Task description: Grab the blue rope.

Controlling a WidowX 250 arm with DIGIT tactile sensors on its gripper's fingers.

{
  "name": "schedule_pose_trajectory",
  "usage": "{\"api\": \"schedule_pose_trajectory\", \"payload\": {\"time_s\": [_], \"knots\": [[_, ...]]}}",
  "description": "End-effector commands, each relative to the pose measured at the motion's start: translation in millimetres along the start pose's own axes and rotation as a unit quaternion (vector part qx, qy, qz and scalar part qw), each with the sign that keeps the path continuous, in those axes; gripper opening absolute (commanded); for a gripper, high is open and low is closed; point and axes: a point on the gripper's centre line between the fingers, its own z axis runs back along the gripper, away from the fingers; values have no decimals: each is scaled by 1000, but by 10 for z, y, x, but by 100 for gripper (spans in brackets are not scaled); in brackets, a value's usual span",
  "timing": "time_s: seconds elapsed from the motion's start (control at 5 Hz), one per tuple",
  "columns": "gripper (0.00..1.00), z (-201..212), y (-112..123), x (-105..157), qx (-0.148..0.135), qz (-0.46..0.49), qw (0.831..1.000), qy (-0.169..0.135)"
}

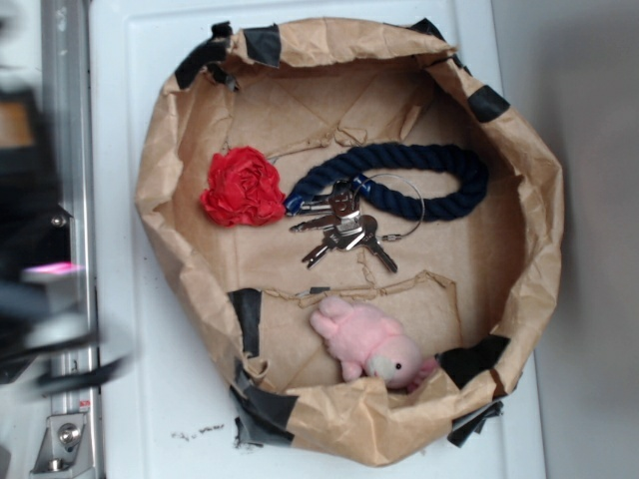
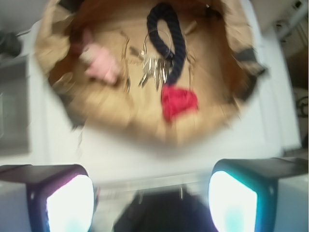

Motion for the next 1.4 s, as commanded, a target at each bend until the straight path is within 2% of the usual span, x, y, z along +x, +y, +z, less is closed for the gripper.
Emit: {"api": "schedule_pose_trajectory", "payload": {"time_s": [0.0, 0.2, 0.4, 0.6, 0.8, 1.0, 1.2], "knots": [[100, -614, 59, 965, 29, 6, 996, -87], [100, -869, -169, 1212, 20, -25, 995, -92], [100, -927, -347, 1281, 9, -45, 995, -94], [100, -1008, -397, 1373, -3, -100, 988, -115], [100, -1117, -312, 1513, 23, -96, 988, -116], [100, -1205, -302, 1648, -10, -79, 989, -122], [100, -1342, -346, 1713, -19, -80, 990, -112]]}}
